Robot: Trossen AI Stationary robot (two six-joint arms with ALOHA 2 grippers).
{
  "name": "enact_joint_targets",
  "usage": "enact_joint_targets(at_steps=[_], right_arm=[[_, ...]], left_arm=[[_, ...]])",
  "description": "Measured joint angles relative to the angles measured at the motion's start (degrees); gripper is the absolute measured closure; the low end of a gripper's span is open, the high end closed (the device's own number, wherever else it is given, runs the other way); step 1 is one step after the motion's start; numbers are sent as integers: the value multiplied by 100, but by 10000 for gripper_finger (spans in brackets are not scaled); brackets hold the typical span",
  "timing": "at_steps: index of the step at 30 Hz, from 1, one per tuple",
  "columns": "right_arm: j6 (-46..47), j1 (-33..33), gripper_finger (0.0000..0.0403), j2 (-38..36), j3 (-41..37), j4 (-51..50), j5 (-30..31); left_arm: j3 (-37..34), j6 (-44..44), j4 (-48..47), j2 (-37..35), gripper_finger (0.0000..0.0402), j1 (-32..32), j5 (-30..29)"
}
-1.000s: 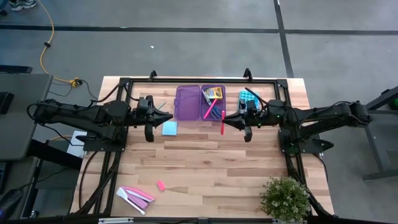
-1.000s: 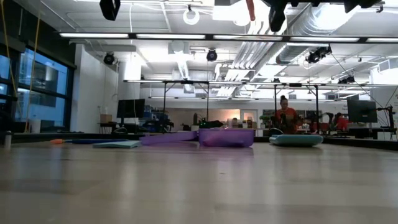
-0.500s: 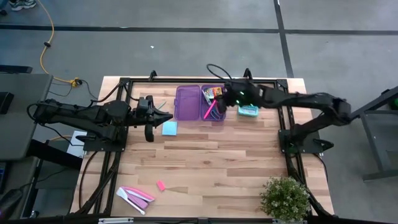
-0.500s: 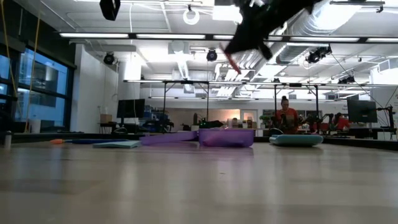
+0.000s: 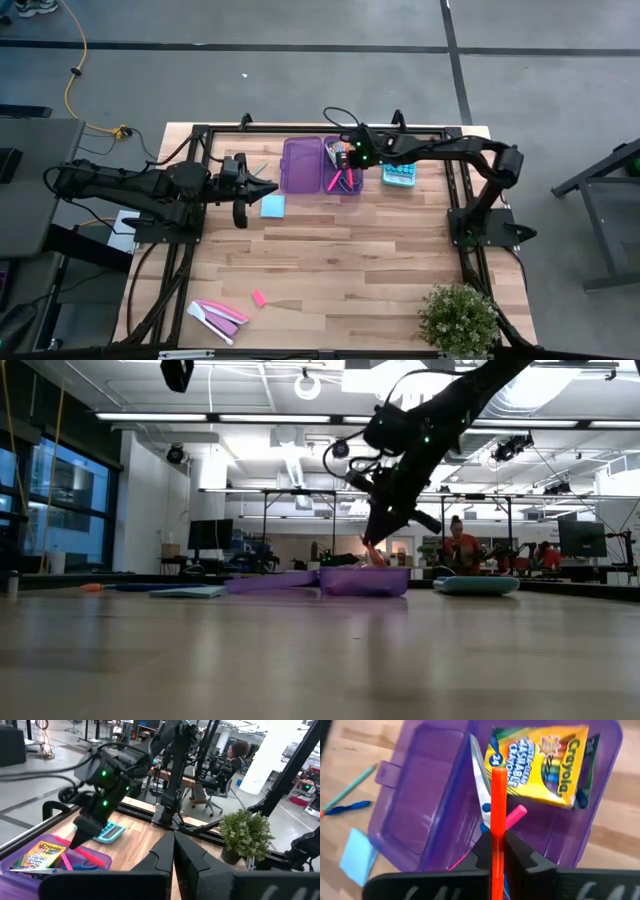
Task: Pack school essentials
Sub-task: Put the orange pen into the purple supply box
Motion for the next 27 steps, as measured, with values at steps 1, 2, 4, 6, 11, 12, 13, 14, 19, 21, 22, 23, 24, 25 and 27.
enact_joint_targets(at_steps=[1,2,4,6,11,12,13,14,19,21,22,23,24,25,27], right_arm=[[10,1,400,25,0,4,11],[23,1,399,42,0,6,57],[26,1,399,67,0,-57,140],[54,1,398,72,0,-188,269],[299,-12,398,72,0,-241,499],[325,-12,398,80,0,-234,514],[329,-12,397,111,0,-222,521],[347,-18,397,157,0,-229,510],[481,-27,397,429,0,-201,110],[494,-25,397,423,0,-188,155],[493,-23,397,419,0,-157,202],[491,-23,397,419,0,-152,219],[489,-25,397,419,0,-162,195],[487,-43,397,419,0,-166,110],[497,-70,396,419,0,-168,2]], left_arm=[[0,22,2,0,401,0,-2],[-1,22,0,0,401,0,-2],[0,24,0,0,401,0,-4],[-2,48,0,0,401,0,-8],[0,129,2,0,401,0,-32],[-2,129,1,0,401,0,-60],[-1,129,2,0,401,0,-75],[0,129,1,0,401,0,-92],[-2,129,0,0,401,2,-116],[-2,129,0,0,401,2,-126],[-1,129,1,1,401,2,-130],[0,129,0,0,401,2,-137],[-1,129,0,0,401,2,-152],[-1,129,0,0,401,2,-154],[-1,129,0,0,401,2,-155]])
